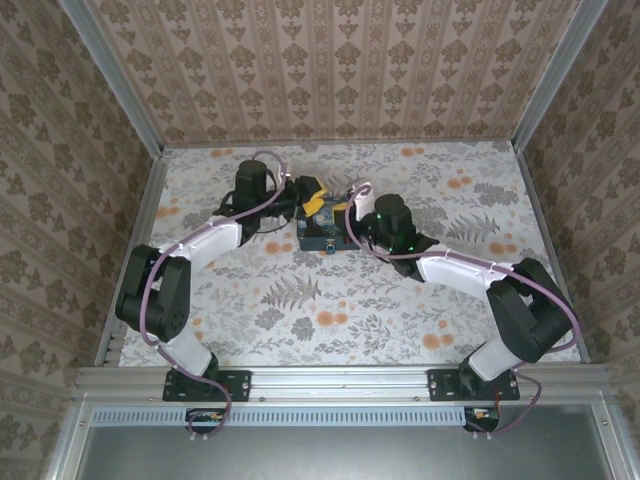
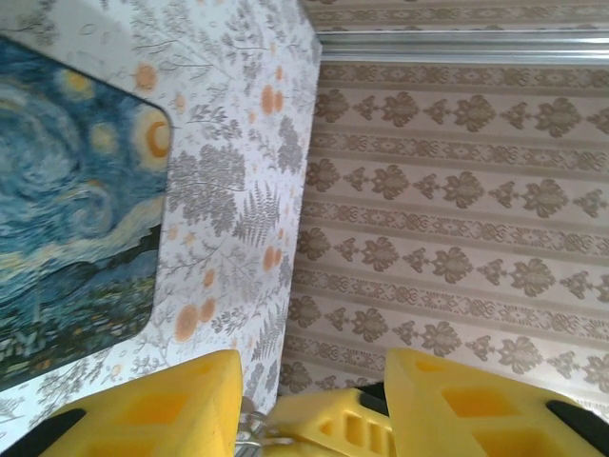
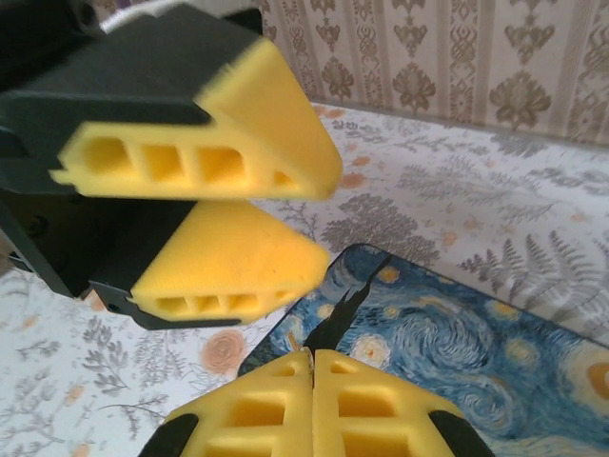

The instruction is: Unlock the padlock with the key

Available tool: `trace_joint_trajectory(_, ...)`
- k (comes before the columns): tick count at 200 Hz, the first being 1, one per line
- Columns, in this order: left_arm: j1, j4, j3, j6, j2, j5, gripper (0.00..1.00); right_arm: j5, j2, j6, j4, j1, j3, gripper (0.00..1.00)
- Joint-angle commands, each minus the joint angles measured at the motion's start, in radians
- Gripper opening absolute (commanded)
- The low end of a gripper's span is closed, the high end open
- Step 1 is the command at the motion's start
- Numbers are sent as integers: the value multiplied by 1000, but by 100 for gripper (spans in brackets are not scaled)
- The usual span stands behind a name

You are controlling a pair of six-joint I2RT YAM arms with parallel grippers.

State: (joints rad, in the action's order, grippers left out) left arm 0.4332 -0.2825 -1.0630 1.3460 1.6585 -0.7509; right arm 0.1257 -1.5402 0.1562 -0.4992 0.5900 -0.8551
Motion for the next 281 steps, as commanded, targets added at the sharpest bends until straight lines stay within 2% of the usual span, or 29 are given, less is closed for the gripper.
trace_joint_trajectory(1,3,104,-29,-43,7,17,45,-107,39,-121,5,19,-36,0)
trace_joint_trajectory(98,16,92,-76,-16,35,-4,44,-117,8,-209,37,60,-93,0)
trace_joint_trajectory(143,17,92,-71,-16,33,-5,35,-156,-16,-264,64,85,-125,0)
trace_joint_trajectory(191,15,91,-67,-16,31,-1,33,-183,-35,-295,79,91,-133,0)
trace_joint_trajectory(281,12,98,-68,-24,36,15,20,-205,-55,-303,59,93,-125,0)
